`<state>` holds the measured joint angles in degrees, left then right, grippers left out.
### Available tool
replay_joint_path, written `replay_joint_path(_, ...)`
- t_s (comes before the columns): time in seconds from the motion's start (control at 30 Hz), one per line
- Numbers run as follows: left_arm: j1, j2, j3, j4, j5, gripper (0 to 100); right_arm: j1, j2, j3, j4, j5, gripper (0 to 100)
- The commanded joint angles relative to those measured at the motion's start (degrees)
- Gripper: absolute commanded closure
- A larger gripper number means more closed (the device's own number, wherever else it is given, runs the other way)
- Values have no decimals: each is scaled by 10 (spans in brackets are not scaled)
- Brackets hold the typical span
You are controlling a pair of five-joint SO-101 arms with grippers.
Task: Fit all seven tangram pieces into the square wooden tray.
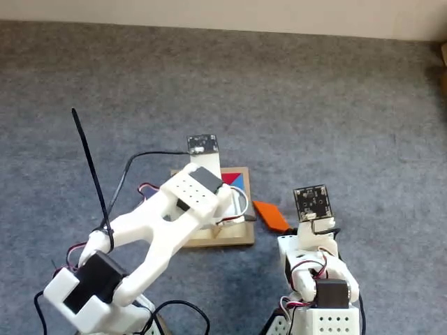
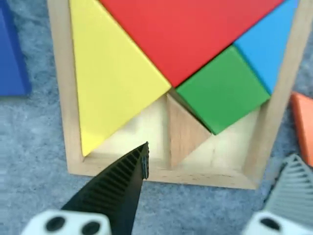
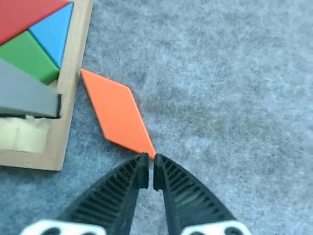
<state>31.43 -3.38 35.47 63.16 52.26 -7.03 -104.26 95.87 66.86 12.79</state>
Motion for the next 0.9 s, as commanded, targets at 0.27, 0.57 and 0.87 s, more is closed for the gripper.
replay_joint_path(0.27, 7, -13, 60, -91, -3, 829, 6, -9, 69, 0, 5, 964)
replay_joint_path(0.57, 10, -13, 18, -89, -3, 996, 6, -9, 69, 0, 5, 964)
replay_joint_path(0.87, 10, -13, -36, -34, 37, 994, 6, -9, 69, 0, 5, 964)
